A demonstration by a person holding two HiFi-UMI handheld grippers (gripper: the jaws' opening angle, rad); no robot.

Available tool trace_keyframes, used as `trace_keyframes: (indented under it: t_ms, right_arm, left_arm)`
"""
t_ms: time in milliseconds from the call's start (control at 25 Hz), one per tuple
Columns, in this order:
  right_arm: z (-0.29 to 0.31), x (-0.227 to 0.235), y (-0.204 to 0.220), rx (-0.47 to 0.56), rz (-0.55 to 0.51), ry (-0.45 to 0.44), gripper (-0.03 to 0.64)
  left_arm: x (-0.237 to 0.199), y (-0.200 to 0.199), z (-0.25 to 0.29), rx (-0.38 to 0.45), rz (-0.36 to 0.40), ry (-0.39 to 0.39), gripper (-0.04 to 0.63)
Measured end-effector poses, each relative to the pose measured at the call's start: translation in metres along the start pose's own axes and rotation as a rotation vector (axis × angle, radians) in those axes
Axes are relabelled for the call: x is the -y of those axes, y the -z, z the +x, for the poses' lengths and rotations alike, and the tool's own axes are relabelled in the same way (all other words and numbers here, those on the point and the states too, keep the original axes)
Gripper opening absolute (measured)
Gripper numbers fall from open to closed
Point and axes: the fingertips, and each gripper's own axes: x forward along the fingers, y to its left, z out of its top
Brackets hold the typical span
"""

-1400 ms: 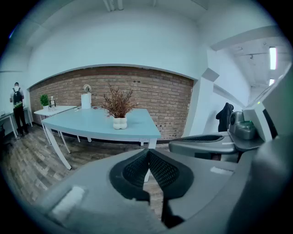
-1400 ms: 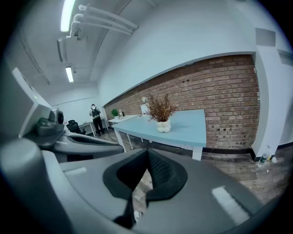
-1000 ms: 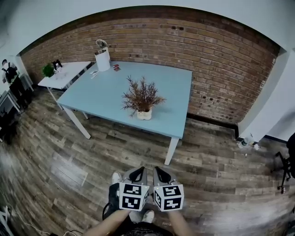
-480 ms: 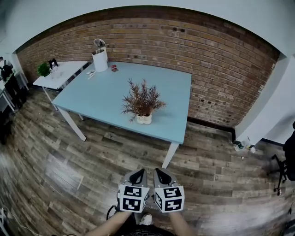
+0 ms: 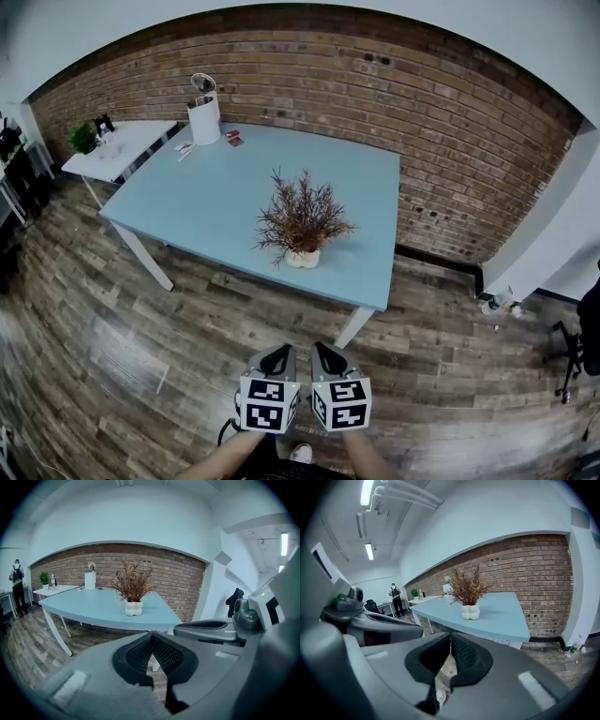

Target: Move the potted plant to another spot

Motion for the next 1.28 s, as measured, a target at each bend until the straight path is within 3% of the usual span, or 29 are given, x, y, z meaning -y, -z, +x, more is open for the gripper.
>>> trace_keyframes:
  t_ms: [280,880,1280]
  right_arm:
    - [0.040,0.009,-0.019,-0.008,-0.009,0.026,0.018]
    - [0.123,0.031,-0.052,-0.022,0.015,0.152,0.098]
    - [0.169,0.051,-0.061,-0.052,0.036,0.265,0.203]
  left_arm:
    - [-0.030,-0.023,0.030,-0.007,0.003,0.010,0.002]
    - [-0.092,-0.070,0.072,-0.018,0.037,0.054,0.002]
    - [-0.138,-0.098,0.089,-0.007,0.071,0.057,0.002]
